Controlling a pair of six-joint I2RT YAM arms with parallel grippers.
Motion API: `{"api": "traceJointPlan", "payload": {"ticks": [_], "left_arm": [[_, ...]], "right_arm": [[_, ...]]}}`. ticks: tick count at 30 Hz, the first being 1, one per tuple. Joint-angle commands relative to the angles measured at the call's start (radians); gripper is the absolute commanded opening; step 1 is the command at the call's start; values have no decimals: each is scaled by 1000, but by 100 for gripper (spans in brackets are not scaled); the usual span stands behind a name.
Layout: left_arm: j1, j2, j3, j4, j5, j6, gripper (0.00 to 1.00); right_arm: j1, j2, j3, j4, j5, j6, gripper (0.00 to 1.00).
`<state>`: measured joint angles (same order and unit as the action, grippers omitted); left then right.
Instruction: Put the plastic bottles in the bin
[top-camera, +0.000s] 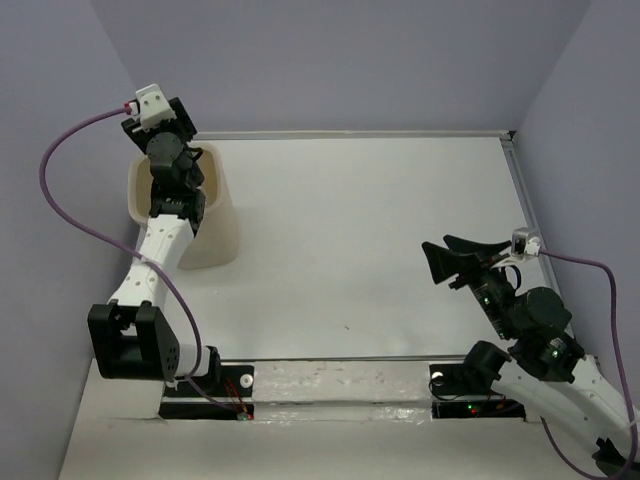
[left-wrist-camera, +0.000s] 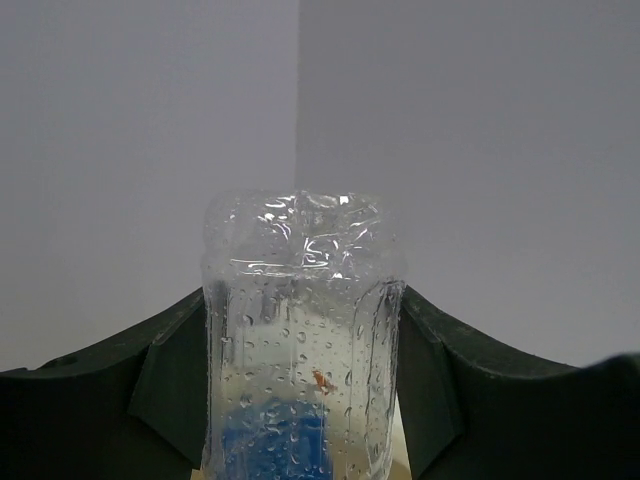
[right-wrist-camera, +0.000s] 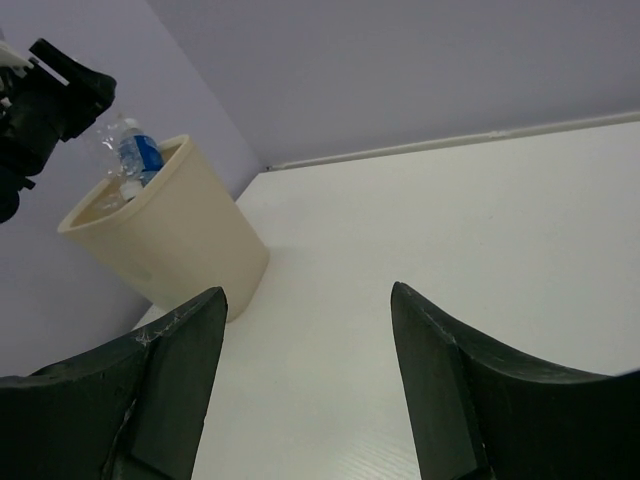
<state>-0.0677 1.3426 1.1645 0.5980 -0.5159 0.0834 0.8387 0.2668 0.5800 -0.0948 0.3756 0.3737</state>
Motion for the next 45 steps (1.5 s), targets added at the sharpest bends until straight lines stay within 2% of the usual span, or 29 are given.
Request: {"api": "traceJointPlan", "payload": {"ticks": [1,5,11,12,15,17,22,27,31,36,39,41,45], "left_arm": [[-1,-34,-162,252,-99,64,65],[-10,-46,-354,287,-157,-37,65],[-90,-132,-413,293,-190,-73,66],[-102,-143,-408,290,-182,-73,68],[-124,-177,-367,209,-142,-108,85],[-130,-197,-339,121,-128,-152,99],[-139,-255,-258,-52,-32,-221,99],[-141,-278,-120,-335,65,-330,99],[-141,-304,-68,-444,152,-396,99],[-141,-390,-97,-494,125,-427,99],[-141,-493,-130,-475,149,-435,99],[-145,-557,-137,-477,210,-447,99],[-194,-640,-183,-472,527,-471,99]], "right_arm": [[2,-18,-42,69,-32,19,72],[2,-8,-49,83,-49,18,72],[2,-29,-62,84,-63,24,71],[2,-31,-62,84,-66,27,71],[2,-35,-63,83,-75,30,71],[2,-35,-60,83,-83,31,72],[2,-14,-46,67,-106,31,80],[2,28,-37,67,-121,36,83],[2,46,-28,64,-116,28,83],[2,54,-28,63,-107,25,79],[2,64,-23,60,-103,18,73],[2,78,-17,58,-99,5,59],[2,112,18,46,-98,-27,15]]}}
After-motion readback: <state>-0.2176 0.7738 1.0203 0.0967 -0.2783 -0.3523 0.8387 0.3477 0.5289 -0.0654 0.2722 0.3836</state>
